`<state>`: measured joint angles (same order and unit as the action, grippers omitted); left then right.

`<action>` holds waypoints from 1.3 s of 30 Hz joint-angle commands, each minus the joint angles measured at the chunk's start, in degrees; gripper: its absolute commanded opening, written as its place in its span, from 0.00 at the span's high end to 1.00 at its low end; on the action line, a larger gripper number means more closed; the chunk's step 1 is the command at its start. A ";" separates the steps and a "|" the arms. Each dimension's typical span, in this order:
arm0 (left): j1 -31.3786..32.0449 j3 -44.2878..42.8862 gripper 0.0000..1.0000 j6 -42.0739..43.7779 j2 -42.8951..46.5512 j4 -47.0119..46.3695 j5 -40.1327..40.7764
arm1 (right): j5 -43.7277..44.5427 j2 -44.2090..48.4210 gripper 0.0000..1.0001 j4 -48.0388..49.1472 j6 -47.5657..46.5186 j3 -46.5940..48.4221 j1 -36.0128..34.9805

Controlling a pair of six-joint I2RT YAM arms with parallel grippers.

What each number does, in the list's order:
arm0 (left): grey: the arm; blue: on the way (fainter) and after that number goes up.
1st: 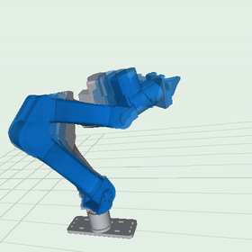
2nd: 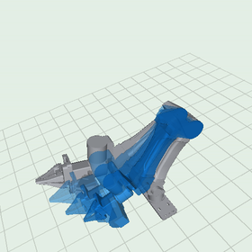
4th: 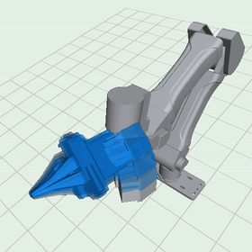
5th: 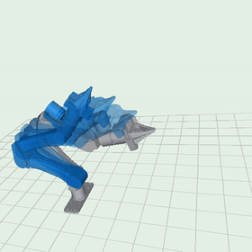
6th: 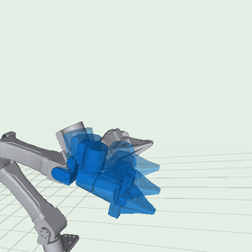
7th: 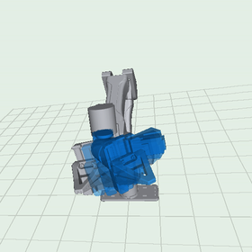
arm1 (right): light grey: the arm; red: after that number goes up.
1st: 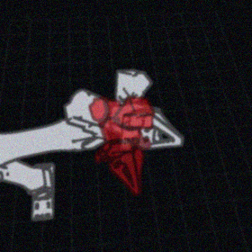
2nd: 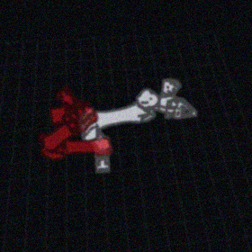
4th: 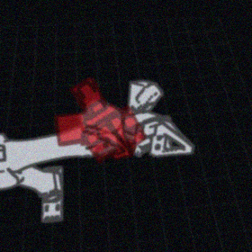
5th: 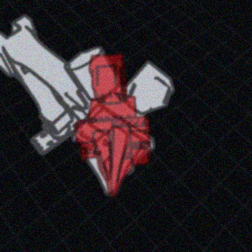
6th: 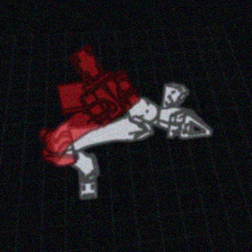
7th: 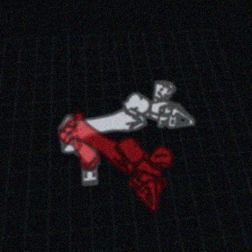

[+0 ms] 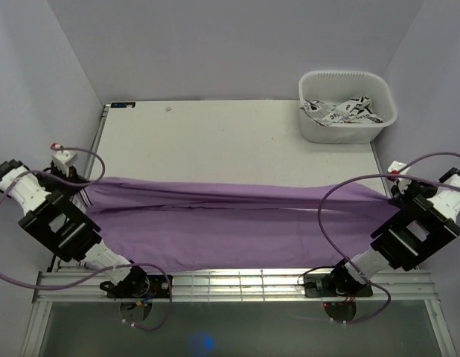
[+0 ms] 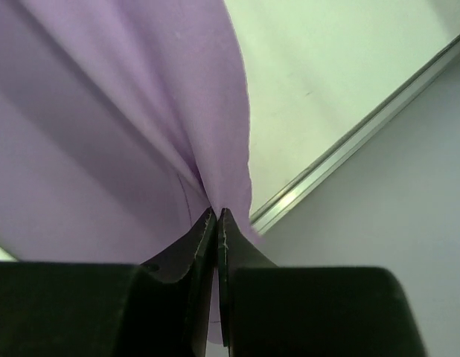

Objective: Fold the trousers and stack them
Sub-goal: Fold the trousers

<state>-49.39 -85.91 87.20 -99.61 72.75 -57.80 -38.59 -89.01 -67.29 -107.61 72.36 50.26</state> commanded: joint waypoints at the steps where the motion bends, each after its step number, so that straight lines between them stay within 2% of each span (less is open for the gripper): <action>1: -5.79 12.72 1.00 17.88 6.61 7.67 9.52 | 6.67 2.34 0.92 -0.04 -21.37 -6.76 5.62; 2: -6.77 16.09 1.00 20.53 8.19 7.67 12.68 | 8.77 2.61 0.92 -0.04 -22.72 -8.10 6.42; 3: -8.69 19.17 1.00 22.82 10.47 7.50 19.24 | 10.01 2.88 0.92 0.31 -24.30 -9.41 7.04; 5: -9.76 25.66 1.00 24.43 10.58 7.32 25.08 | 13.69 3.41 0.92 2.06 -26.15 -13.97 7.75; 7: -9.85 28.42 1.00 20.84 7.43 4.96 31.31 | 15.64 3.58 0.92 6.27 -26.42 -17.06 7.66; 8: -9.85 29.65 1.00 15.08 6.02 0.51 32.30 | 16.95 3.41 0.92 7.68 -26.16 -19.77 7.66; 10: -9.77 29.92 1.00 10.39 1.98 -4.52 34.15 | 17.93 2.88 0.92 12.24 -24.85 -21.99 6.61; 11: -9.59 29.75 1.00 4.97 0.66 -9.51 34.42 | 18.80 2.62 0.92 13.66 -23.71 -22.95 6.00; 13: -8.63 28.35 1.00 0.71 -2.84 -12.79 34.95 | 19.34 1.31 0.92 16.91 -19.40 -24.28 3.89; 14: -8.10 27.64 1.00 -4.62 -3.74 -16.20 34.95 | 19.08 0.69 0.92 17.62 -17.82 -24.19 3.18; 17: -4.94 23.08 1.00 -12.20 -7.68 -20.61 33.55 | 17.68 -1.42 0.92 20.60 -9.48 -22.97 -1.03; 18: -2.93 21.50 1.00 -17.62 -8.83 -21.33 33.28 | 17.15 -1.86 0.92 21.23 -7.46 -22.01 -3.04; 21: 1.20 11.51 1.00 -26.16 -13.32 -22.65 31.52 | 15.57 -3.44 0.92 24.04 0.53 -19.64 -7.09; 25: 5.52 3.22 1.00 -31.99 -18.06 -23.71 30.91 | 13.89 -5.11 0.92 25.45 5.03 -15.68 -10.00; 29: 6.76 -9.68 1.00 -32.62 -22.28 -19.86 28.45 | 13.19 -4.77 0.92 24.75 4.44 -13.82 -10.27; 32: 6.58 -13.66 1.00 -30.08 -22.73 -15.90 25.81 | 11.35 -2.66 0.92 24.75 2.85 -13.82 -9.39; 37: 4.30 -10.87 1.00 -24.81 -14.76 -13.87 20.63 | 6.69 2.42 0.92 24.22 -0.31 -14.17 -6.50; 39: 2.12 -7.80 1.00 -19.37 -12.28 -11.68 17.20 | 4.14 3.93 0.92 24.13 -3.46 -15.05 -4.31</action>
<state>-41.65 -95.20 59.61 -120.90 64.10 -36.95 -32.86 -89.12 -46.85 -105.86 56.07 42.00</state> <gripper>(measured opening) 0.221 0.081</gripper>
